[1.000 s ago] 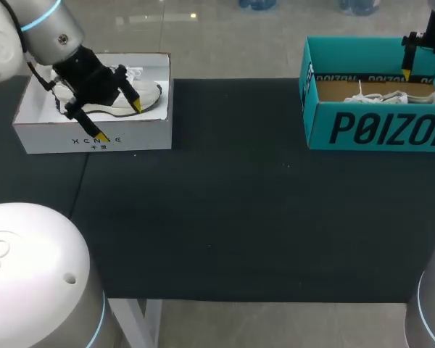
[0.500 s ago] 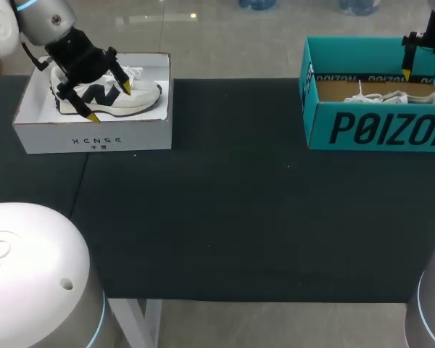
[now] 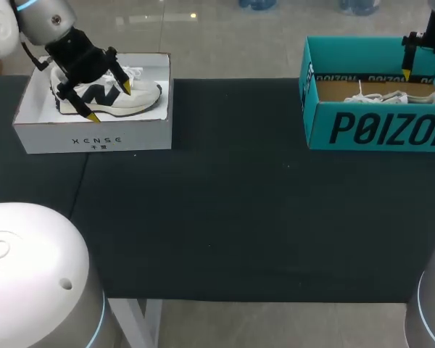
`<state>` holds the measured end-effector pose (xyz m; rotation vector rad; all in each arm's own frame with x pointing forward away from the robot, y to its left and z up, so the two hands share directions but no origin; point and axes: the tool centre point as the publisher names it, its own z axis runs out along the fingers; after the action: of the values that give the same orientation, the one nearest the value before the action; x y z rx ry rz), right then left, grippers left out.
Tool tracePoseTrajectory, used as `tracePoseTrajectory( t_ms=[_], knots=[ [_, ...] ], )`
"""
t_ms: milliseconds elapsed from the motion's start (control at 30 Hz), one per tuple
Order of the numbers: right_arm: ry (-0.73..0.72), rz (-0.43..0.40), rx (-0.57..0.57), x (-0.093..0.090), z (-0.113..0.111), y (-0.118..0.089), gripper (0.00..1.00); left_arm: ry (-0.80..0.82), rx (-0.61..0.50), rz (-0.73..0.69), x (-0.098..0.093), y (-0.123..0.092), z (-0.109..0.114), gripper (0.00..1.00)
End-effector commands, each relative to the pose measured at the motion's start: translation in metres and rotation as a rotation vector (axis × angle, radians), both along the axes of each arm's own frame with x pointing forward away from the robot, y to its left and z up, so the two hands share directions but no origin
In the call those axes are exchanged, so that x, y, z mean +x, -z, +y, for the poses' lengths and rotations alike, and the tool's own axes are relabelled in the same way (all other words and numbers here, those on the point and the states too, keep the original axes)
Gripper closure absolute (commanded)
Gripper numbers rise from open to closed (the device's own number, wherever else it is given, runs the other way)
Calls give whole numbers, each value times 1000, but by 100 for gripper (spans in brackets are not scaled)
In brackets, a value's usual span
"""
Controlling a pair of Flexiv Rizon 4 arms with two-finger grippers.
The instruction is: Take the shoe out of the shoebox, open the shoe tongue, remove and reinsert the insole, then place the shoe into the shoebox
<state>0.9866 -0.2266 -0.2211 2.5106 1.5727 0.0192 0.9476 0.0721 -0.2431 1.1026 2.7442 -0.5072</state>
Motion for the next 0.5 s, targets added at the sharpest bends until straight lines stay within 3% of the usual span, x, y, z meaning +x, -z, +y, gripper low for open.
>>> tracePoseTrajectory(
  t_ms=[33,167,333,500],
  knots=[
    [0,-2,0,-1,0,0,0,0,4,0,0,0,0,0],
    [0,-2,0,-1,0,0,0,26,16,-10,4,-2,3,0],
    [0,-2,0,-1,0,0,0,79,120,-77,40,-6,31,0],
    [0,-2,0,-1,0,0,0,194,144,-127,79,-11,66,0]
  ],
)
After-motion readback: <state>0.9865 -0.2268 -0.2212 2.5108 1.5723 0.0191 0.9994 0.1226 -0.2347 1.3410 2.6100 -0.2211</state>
